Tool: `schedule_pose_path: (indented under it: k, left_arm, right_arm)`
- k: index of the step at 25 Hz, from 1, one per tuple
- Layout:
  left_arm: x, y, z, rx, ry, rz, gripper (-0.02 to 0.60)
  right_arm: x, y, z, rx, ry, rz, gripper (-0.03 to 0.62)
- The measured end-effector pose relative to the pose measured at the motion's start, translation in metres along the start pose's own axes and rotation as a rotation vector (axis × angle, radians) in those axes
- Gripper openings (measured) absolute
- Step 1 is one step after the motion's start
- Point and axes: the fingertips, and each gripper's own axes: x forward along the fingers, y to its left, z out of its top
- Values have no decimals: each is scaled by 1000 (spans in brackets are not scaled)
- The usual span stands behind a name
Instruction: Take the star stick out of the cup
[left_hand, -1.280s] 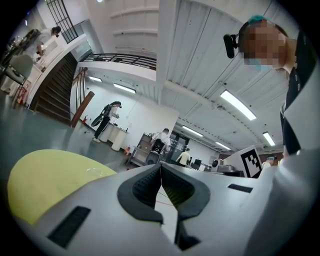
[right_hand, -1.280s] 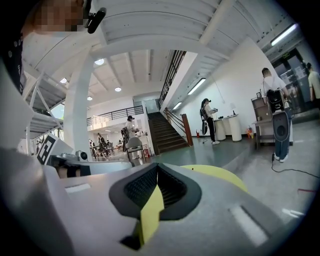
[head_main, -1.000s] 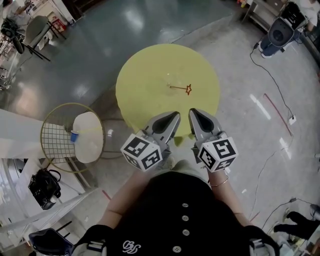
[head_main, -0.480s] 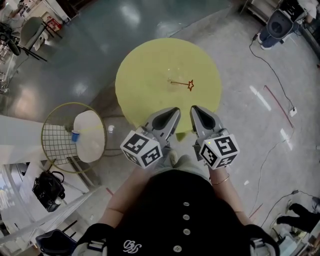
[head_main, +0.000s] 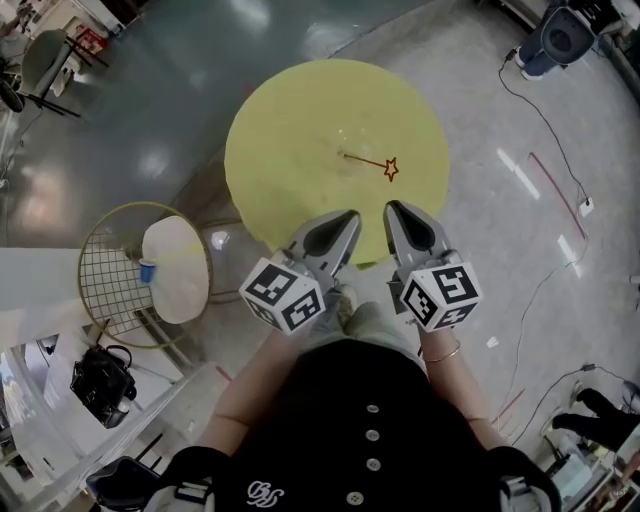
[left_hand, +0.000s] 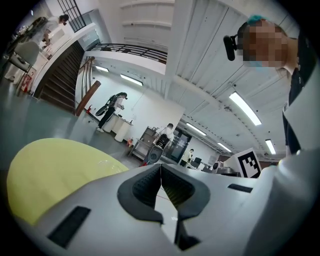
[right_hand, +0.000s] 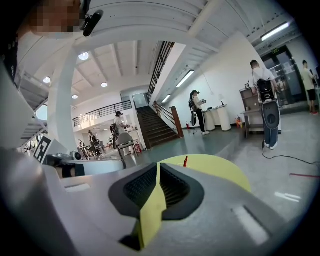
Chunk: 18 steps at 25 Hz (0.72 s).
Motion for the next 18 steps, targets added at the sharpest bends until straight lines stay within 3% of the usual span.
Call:
schedule_pose_path:
  k: [3,13,18]
  left_arm:
    - [2,10,-6,-26,22,-1,12]
    - [15,34,-21,-79,98,-23,12]
    - [19,42,-33,-98,134,-45,12]
  right_arm:
    - [11,-4,-11,26,42,-3,62]
    - [33,-30,-43,112,110,-79,135]
    - [40,-36,-56,153,106,-109,138]
